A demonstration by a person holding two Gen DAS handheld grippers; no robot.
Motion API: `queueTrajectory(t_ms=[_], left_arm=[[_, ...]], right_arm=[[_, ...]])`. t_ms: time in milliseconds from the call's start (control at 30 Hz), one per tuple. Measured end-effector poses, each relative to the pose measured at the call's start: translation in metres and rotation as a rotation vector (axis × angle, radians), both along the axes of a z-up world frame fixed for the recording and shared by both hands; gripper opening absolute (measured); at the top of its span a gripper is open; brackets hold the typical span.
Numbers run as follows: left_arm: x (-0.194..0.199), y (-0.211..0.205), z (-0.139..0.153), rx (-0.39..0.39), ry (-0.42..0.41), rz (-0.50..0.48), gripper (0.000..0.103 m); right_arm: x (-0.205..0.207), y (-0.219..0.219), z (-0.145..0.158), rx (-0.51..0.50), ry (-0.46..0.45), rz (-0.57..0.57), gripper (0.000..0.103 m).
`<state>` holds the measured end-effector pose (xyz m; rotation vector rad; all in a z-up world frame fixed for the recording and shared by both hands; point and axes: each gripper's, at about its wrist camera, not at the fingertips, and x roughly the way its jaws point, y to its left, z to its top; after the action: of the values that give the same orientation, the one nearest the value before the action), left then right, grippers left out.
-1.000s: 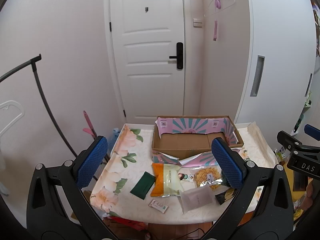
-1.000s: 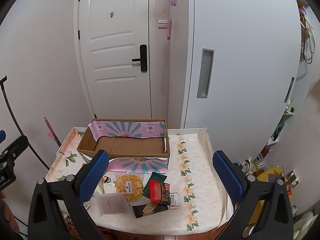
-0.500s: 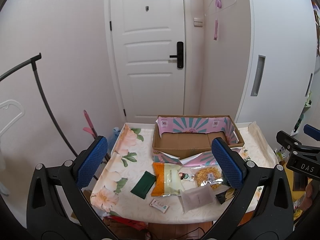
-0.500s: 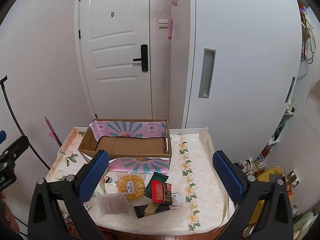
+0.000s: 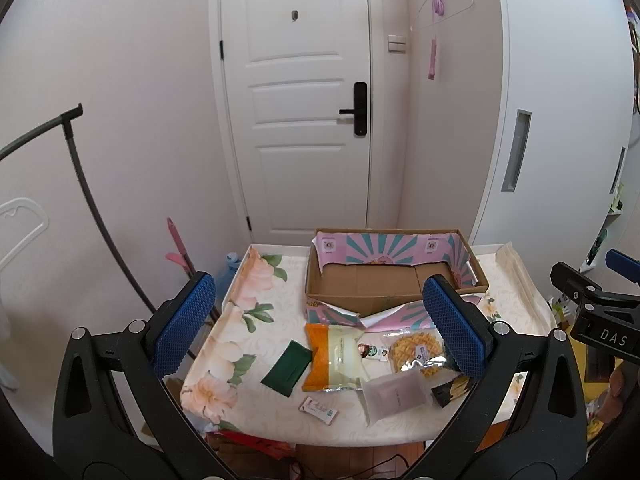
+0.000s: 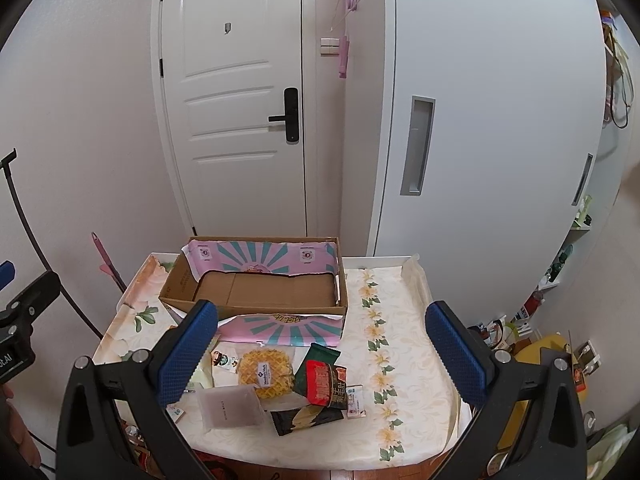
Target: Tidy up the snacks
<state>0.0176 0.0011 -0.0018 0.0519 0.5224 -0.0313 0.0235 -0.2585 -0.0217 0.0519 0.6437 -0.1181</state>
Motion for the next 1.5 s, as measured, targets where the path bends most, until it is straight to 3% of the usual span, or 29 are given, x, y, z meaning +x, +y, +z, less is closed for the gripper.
queueTrajectory(t_ms=[700, 900, 1200, 1500], left_arm=[[-0.002, 0.003, -0.001, 0.005, -0.002, 0.016, 0.103], [0.005, 0.011, -0.002, -0.007, 0.042, 0.034, 0.103], [0.018, 0.023, -0.045, -0.048, 0.183, 0.063, 0.103], [0.054, 0.029, -0.114, -0.066, 0.33, -0.024, 0.103]], right_arm=[[-0.003, 0.009, 0.001, 0.011, -0.001, 0.016, 0.103], [-0.002, 0.001, 0.0, 0.024, 0.017, 0.019, 0.103], [0.006, -0.008, -0.036, 0.068, 0.107, 0.057, 0.103], [0.014, -0.006, -0.088, 0.107, 0.178, 0.012, 0.103]])
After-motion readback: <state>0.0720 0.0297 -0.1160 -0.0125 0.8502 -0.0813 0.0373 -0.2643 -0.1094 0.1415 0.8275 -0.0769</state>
